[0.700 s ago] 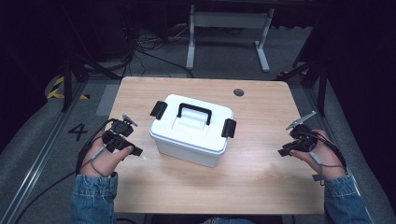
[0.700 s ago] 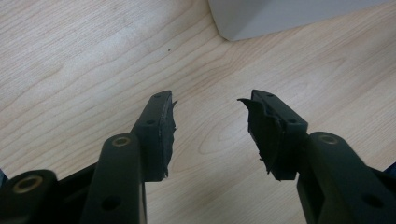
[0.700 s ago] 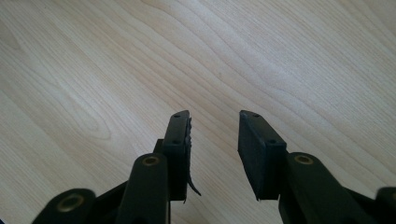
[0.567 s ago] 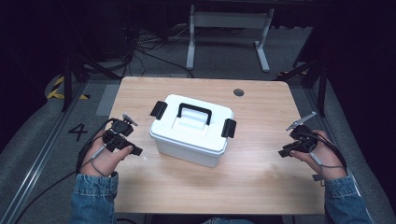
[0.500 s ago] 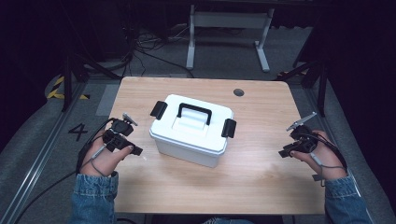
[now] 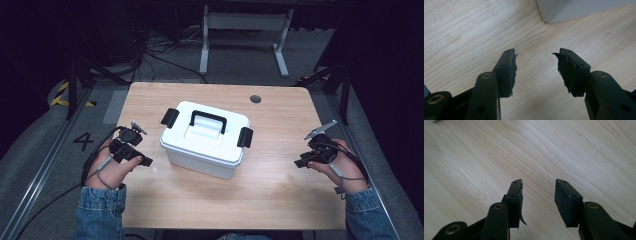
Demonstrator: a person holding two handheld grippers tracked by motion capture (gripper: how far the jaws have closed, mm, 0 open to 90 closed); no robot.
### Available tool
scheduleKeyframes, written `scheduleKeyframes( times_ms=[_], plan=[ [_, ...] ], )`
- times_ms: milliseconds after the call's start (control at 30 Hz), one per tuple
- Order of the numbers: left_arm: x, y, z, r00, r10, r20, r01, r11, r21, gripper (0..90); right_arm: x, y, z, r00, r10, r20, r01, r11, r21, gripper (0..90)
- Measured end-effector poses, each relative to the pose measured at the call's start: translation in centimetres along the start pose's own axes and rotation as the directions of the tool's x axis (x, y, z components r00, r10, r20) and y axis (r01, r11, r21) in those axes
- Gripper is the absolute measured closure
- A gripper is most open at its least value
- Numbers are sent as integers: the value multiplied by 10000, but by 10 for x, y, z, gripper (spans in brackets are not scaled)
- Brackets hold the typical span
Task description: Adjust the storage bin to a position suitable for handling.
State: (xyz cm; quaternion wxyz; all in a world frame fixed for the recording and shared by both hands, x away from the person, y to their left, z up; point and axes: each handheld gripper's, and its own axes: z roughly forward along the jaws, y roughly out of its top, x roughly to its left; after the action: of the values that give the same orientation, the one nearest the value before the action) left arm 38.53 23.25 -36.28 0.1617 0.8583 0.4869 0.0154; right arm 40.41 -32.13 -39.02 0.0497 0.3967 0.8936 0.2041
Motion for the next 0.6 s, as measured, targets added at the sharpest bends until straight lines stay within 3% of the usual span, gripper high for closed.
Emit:
scheduleKeyframes(
  times_ms=[167, 600],
  plan=[
    [-1, -2, -4, 10000, 12, -22, -13, 10000, -73, 489, 8, 15, -8, 9987, -368, -342, 356, 9987, -351, 586],
    [-1, -4, -6, 9998, 114, -145, -116, 9998, -155, 482, 33, 74, -37, 9857, -1609, -502, 1571, 9849, -724, 597]
  ],
)
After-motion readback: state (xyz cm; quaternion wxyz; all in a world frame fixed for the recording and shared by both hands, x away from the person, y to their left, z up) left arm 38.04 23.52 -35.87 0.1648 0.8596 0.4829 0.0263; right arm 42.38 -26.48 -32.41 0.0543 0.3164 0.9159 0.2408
